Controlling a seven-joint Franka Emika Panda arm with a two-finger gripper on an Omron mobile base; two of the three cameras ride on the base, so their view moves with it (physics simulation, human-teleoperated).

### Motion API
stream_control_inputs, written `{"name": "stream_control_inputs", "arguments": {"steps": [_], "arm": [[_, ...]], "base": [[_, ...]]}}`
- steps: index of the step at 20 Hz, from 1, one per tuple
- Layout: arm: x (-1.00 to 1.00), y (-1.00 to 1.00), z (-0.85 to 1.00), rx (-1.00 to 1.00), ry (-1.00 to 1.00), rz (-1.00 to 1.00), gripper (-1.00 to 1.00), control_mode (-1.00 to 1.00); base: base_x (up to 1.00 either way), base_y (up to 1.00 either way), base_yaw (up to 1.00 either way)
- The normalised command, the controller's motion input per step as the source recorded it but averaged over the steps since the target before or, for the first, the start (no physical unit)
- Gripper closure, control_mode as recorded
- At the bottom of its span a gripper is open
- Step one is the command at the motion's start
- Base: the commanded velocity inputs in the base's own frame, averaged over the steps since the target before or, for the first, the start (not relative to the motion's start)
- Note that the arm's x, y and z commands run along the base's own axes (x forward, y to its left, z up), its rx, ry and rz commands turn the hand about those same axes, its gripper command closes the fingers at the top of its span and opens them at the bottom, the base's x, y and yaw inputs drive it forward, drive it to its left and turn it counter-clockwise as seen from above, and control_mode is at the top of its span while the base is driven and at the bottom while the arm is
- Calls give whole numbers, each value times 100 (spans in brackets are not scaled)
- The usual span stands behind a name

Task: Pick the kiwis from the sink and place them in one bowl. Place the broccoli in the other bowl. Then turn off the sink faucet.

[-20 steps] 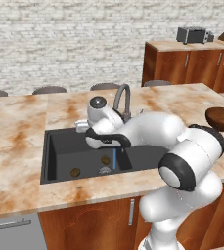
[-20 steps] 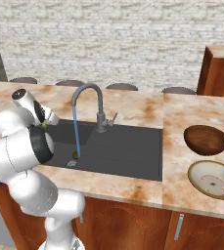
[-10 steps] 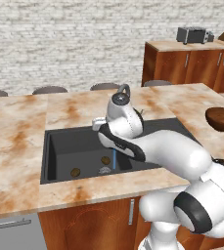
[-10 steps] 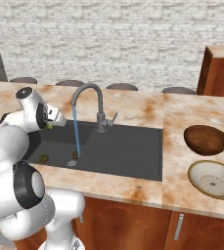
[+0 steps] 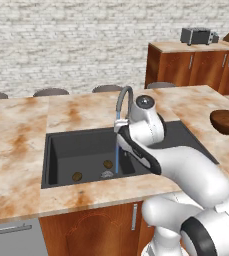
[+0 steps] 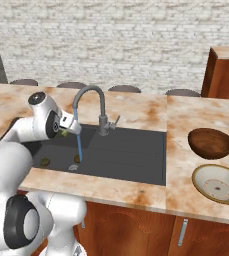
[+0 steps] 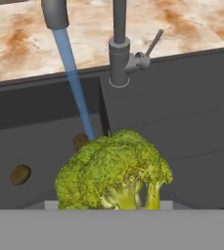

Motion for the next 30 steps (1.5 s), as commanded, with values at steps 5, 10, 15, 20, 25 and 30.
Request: {"name": "stream_control_inputs", "arguments": {"steps": [5,10,15,20,25,30], "arm": [[0,-59,7,1,0,-13,100,-100],[0,-56,16,1,1,-13,100,-100],[-5,-67,9,0,0,-5,100,-100],[0,-56,0,1,0,0,100,-100],[0,-38,0,6,0,0,100,-100],[3,-16,0,5,0,-3,100,-100]], "base": [[0,0,0],[0,0,0],[0,0,0],[0,0,0],[0,0,0],[0,0,0]]}}
